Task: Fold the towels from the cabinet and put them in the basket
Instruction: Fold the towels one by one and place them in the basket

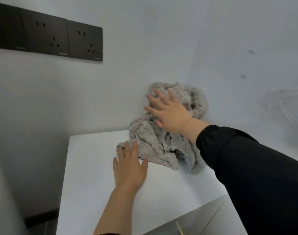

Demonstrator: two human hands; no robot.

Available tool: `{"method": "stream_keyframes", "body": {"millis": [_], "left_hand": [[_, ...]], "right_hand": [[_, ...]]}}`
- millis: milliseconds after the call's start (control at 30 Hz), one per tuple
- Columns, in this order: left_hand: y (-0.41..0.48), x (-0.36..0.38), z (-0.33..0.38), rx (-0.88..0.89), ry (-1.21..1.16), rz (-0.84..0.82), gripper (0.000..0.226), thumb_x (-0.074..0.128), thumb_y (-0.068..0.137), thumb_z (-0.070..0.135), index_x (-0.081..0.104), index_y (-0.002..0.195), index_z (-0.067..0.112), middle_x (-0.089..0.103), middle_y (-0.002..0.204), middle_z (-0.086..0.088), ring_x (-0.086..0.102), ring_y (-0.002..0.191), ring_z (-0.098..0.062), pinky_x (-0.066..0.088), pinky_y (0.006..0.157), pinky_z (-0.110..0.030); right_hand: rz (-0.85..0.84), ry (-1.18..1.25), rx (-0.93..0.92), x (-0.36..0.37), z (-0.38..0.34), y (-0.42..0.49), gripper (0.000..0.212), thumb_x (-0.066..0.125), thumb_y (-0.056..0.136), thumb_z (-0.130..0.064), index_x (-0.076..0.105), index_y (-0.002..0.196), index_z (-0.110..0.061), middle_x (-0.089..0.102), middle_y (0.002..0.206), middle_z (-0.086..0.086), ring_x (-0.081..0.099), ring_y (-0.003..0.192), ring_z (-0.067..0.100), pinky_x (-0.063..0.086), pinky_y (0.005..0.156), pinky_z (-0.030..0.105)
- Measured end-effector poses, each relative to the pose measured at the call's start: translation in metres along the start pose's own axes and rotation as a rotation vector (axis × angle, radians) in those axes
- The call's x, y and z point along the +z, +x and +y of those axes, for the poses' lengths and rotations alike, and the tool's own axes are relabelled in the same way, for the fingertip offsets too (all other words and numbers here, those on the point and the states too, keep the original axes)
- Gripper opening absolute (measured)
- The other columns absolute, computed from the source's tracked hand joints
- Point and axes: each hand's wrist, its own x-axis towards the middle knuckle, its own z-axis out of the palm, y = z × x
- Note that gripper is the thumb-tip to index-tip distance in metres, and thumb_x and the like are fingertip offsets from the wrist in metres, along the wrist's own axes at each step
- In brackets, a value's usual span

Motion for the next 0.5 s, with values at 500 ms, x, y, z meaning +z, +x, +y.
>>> {"method": "stream_keyframes", "body": {"millis": [500], "left_hand": [[0.004,-0.001,0.003,-0.002,-0.004,-0.017,0.069,0.024,0.098,0.054,-0.011,0.151,0.028,-0.011,0.16,0.0,-0.015,0.147,-0.019,0.0,0.118,-0.043]], "right_hand": [[-0.366,0.037,0.384,0.038,0.021,-0.007,0.059,0.038,0.095,-0.055,0.025,0.148,-0.033,0.033,0.151,0.016,0.025,0.14,0.036,0.0,0.111,0.067]]}}
